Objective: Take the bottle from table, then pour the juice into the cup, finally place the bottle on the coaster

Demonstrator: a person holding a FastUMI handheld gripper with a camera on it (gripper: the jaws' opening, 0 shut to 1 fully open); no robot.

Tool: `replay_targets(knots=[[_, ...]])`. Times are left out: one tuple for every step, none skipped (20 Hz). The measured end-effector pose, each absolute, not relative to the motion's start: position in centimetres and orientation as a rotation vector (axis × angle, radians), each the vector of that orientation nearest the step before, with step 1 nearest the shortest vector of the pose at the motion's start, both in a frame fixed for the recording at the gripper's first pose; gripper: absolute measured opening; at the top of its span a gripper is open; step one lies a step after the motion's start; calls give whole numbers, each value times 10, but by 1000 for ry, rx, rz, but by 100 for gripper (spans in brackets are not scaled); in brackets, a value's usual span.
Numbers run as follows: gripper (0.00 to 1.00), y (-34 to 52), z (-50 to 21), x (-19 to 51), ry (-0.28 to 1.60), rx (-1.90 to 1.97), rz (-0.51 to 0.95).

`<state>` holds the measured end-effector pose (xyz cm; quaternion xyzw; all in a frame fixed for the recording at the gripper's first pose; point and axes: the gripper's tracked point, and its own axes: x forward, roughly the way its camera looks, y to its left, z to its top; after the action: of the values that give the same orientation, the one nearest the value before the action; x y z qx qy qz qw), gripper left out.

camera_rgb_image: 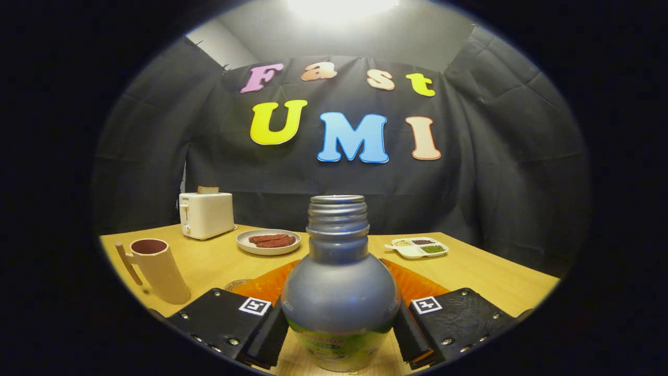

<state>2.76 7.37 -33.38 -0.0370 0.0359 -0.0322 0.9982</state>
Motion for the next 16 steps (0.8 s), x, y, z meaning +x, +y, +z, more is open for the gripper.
replay_targets(knots=[[83, 76, -329, 28, 67, -101, -60], [83, 80, -323, 28, 59, -128, -57], [83, 84, -318, 29, 56, -157, -54], [83, 88, -315, 31, 57, -186, -54], [83, 92, -312, 32, 58, -216, -52], [83, 98, -310, 34, 63, -249, -49], [83, 101, -309, 35, 68, -284, -55], [83, 107, -308, 39, 69, -320, -54], [83, 112, -307, 42, 72, -357, -56], [83, 117, -308, 45, 73, -392, -56], [83, 123, -308, 47, 73, -426, -53], [83, 130, -308, 50, 75, -462, -49], [83, 135, -308, 53, 75, -496, -45], [83, 140, -311, 56, 78, -525, -37], [83, 144, -312, 58, 83, -551, -32], [83, 148, -314, 60, 85, -576, -26]])
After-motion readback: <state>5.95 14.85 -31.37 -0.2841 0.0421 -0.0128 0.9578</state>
